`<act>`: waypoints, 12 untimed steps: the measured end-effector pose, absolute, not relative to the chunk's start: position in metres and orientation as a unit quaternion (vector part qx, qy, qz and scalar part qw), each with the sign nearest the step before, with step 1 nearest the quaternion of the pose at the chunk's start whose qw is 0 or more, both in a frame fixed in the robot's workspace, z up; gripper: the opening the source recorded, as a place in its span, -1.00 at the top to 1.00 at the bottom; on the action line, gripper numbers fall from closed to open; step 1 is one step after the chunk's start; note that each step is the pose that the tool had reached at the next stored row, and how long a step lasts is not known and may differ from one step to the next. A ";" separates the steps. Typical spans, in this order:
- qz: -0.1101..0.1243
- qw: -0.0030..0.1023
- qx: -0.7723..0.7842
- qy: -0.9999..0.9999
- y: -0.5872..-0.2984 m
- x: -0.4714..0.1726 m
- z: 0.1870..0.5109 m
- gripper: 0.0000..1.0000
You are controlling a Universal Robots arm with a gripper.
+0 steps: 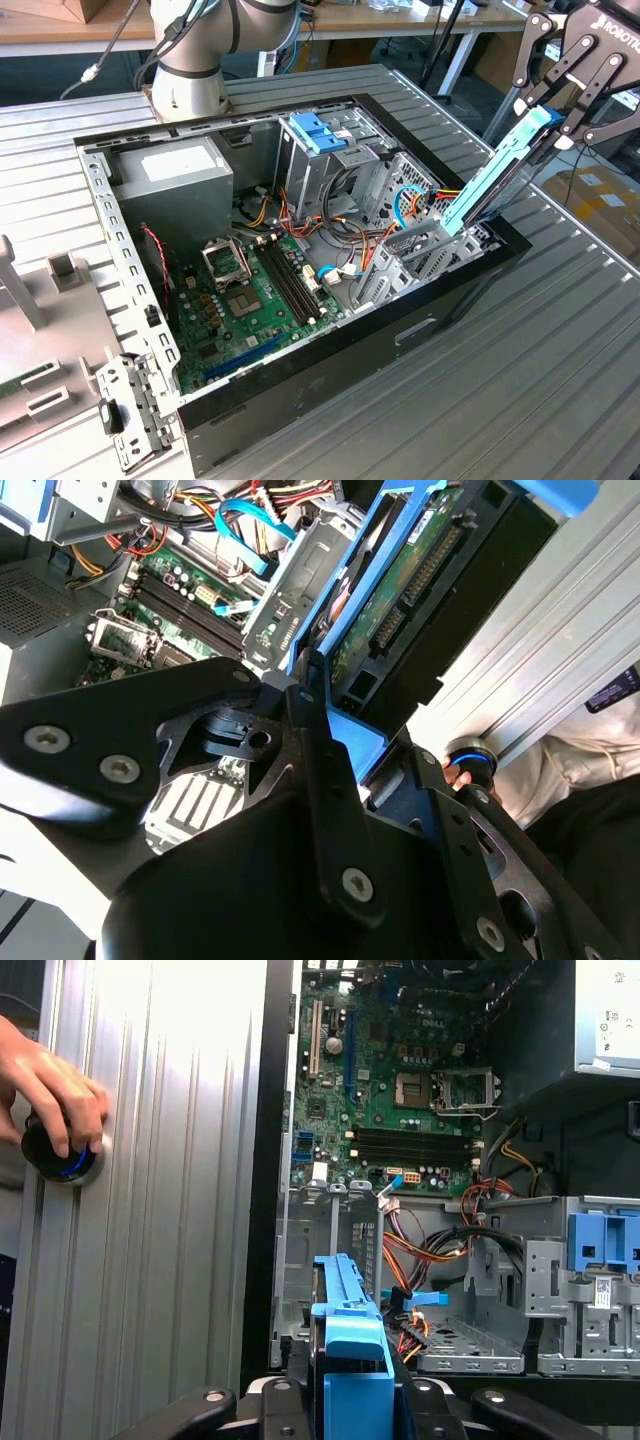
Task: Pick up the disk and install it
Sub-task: 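Insert the disk into the insertion slot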
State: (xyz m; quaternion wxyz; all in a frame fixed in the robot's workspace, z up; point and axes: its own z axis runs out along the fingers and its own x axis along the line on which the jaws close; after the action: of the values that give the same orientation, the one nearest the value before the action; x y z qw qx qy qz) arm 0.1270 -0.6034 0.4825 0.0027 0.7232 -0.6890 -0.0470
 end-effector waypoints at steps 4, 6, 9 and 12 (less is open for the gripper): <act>-0.047 0.003 0.723 -0.689 -0.603 0.124 0.482 0.25; -0.047 0.003 0.723 -0.689 -0.603 0.122 0.482 0.25; -0.047 0.003 0.723 -0.689 -0.603 0.120 0.482 0.25; -0.047 0.003 0.723 -0.689 -0.603 0.118 0.482 0.25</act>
State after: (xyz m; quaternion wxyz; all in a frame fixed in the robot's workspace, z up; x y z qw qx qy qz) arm 0.1181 -0.6035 0.4820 0.0027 0.7232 -0.6890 -0.0470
